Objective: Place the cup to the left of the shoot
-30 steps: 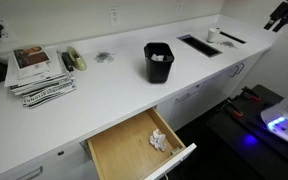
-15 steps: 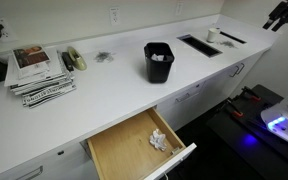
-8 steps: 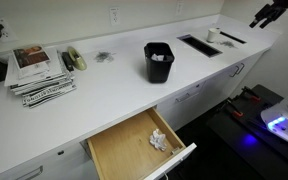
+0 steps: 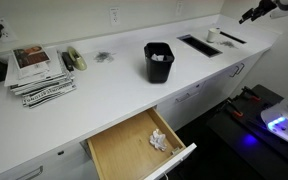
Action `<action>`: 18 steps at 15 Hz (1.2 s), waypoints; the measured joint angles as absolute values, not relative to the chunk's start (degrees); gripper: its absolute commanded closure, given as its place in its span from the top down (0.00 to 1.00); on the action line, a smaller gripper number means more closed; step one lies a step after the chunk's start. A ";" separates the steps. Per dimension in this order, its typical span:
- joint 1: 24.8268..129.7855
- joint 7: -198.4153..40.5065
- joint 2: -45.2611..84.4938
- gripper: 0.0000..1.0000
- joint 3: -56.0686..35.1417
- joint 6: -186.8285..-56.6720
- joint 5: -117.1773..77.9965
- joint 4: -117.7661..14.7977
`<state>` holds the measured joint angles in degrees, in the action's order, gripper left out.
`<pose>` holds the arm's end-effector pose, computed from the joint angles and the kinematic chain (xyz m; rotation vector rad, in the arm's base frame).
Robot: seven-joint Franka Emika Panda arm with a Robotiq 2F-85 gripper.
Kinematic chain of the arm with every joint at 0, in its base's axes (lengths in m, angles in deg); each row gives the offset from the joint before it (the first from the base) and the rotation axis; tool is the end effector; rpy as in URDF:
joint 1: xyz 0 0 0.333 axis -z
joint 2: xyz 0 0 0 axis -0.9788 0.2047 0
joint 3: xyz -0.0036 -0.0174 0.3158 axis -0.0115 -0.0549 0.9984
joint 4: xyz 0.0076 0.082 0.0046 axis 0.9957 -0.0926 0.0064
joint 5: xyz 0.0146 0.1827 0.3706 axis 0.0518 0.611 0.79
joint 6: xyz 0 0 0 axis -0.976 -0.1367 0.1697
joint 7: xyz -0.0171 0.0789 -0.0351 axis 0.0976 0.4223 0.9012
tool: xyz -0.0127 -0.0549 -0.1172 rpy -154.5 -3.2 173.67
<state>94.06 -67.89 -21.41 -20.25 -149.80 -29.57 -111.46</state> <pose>0.4061 -0.2169 0.4096 2.7989 -0.3080 0.8187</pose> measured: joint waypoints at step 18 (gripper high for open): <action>91.83 -67.91 1.94 1.00 -19.79 -153.70 -24.38 -94.39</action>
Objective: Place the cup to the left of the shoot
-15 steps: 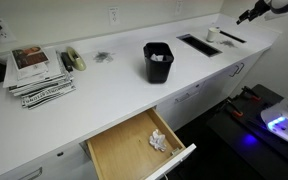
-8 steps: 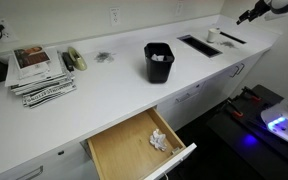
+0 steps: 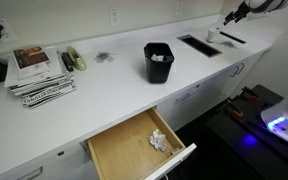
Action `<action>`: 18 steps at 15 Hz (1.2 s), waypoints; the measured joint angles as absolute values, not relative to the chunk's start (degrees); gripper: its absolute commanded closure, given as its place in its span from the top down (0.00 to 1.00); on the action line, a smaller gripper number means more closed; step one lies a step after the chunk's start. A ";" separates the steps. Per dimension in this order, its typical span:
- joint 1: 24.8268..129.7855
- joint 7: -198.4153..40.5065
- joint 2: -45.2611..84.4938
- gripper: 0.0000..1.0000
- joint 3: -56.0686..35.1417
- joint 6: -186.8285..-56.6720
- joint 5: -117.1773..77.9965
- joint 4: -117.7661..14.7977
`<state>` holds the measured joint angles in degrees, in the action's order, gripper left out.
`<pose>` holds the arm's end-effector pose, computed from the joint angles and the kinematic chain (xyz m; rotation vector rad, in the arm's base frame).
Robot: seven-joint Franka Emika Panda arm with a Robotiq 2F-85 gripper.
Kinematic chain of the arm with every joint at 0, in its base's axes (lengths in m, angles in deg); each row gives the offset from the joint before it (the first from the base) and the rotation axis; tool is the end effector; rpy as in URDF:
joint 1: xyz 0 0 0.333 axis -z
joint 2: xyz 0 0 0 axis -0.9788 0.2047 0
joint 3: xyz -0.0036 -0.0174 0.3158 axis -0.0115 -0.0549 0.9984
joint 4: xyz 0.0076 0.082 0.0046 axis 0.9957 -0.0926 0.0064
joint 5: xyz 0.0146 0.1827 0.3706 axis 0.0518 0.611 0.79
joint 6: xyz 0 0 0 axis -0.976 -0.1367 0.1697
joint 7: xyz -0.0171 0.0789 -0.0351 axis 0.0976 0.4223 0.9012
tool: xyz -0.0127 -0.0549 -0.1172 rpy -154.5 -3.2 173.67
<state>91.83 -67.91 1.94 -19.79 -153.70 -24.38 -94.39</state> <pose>0.5091 -0.2505 0.3650 2.8025 -0.3336 0.7579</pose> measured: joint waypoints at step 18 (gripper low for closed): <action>94.40 -67.72 34.24 0.75 -14.16 -149.44 -19.18 -62.60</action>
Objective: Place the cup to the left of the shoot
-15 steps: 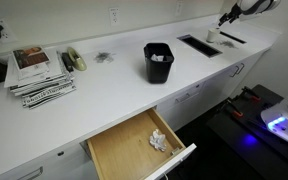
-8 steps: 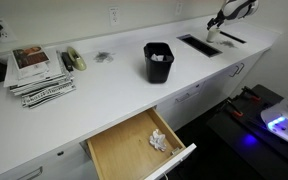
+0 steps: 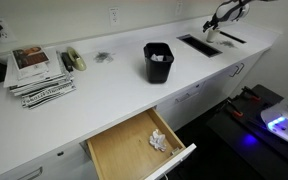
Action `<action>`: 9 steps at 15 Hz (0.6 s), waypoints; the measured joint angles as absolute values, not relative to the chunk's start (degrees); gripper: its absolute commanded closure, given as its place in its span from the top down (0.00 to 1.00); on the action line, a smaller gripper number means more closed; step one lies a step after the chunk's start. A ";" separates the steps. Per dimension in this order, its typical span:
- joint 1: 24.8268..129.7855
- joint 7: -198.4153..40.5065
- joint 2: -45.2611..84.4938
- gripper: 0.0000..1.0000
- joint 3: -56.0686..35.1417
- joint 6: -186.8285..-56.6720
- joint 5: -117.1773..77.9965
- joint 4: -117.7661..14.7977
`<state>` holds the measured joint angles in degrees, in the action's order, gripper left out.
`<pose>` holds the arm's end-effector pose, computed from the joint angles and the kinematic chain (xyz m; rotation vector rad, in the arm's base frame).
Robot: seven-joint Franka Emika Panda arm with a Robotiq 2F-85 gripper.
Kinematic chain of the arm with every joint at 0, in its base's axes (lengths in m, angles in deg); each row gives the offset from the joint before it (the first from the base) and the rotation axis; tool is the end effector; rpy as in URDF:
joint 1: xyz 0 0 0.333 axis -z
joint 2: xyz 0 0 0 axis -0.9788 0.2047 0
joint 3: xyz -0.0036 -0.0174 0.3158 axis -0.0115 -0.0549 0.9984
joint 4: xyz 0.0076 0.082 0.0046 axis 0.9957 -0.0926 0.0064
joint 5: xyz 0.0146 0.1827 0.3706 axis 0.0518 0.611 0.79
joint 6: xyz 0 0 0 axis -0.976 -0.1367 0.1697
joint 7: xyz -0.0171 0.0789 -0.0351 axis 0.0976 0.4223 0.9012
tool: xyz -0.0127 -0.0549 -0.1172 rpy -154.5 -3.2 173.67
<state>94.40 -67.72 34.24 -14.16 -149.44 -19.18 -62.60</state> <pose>0.6613 -0.2808 0.2641 2.8412 -0.3227 0.6510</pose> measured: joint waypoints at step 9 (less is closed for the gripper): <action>95.70 -67.72 37.64 0.10 -12.74 -147.55 -18.82 -59.23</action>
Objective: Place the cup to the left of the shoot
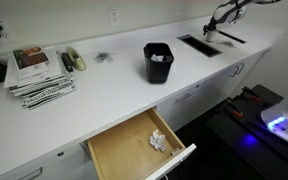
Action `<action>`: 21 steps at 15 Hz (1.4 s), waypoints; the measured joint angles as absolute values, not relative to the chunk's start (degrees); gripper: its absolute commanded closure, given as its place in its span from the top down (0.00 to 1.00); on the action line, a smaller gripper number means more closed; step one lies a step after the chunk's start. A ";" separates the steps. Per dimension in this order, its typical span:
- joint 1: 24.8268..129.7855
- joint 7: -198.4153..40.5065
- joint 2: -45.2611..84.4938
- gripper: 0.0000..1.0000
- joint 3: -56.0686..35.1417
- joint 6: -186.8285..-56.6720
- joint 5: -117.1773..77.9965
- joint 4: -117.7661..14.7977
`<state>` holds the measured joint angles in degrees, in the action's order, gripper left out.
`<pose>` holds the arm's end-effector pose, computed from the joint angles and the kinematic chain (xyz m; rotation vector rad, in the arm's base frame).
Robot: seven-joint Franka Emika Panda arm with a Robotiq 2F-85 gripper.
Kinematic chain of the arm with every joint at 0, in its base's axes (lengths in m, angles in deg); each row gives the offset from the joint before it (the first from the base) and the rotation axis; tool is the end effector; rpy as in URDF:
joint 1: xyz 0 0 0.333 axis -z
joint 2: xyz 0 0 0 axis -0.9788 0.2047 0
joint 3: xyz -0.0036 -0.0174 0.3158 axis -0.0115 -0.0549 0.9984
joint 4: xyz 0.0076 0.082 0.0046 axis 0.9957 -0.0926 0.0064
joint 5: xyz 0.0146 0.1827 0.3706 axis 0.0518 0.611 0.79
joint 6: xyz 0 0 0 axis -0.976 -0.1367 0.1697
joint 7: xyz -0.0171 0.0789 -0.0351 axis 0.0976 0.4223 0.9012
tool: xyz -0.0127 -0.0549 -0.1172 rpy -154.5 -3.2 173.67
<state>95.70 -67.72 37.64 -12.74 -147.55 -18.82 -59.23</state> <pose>0.6711 -0.2846 0.2443 2.8675 -0.3356 0.6106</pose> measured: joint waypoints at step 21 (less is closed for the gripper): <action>83.58 -76.01 15.79 0.01 -18.85 -158.90 -28.42 -88.25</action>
